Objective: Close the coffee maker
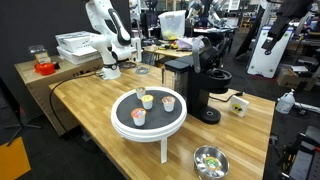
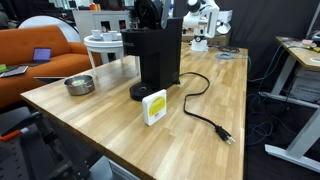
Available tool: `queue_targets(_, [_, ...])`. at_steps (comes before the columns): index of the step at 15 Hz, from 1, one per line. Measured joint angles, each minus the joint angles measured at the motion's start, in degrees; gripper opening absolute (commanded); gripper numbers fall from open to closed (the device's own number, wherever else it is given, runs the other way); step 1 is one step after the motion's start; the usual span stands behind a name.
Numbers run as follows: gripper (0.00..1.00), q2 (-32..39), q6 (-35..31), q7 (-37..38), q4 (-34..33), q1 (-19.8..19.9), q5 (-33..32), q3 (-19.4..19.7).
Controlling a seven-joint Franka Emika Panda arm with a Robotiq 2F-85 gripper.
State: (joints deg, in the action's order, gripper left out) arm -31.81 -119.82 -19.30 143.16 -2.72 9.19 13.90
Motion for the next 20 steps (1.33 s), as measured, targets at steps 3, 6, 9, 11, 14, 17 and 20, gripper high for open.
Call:
queue_targets(3, [1.00,0.01,0.12,-0.02,0.02,-0.02,0.48,-0.16])
queue_targets(6, [1.00,0.65,0.47,0.35,0.11,-0.98,4.21,-1.15])
queue_targets(9, [1.00,2.77,-0.55,3.66,-0.26,-1.45,7.70,-2.74])
queue_targets(11, [1.00,4.58,-3.77,6.19,-1.42,-1.50,11.95,-3.16])
queue_targets(14, [1.00,5.07,-3.92,6.16,-1.54,-1.47,12.37,-3.23])
queue_targets(17, [1.00,5.00,-3.92,6.16,-1.50,-1.46,12.37,-3.26])
queue_targets(20, [1.00,5.00,-3.92,6.16,-1.50,-1.46,12.37,-3.27])
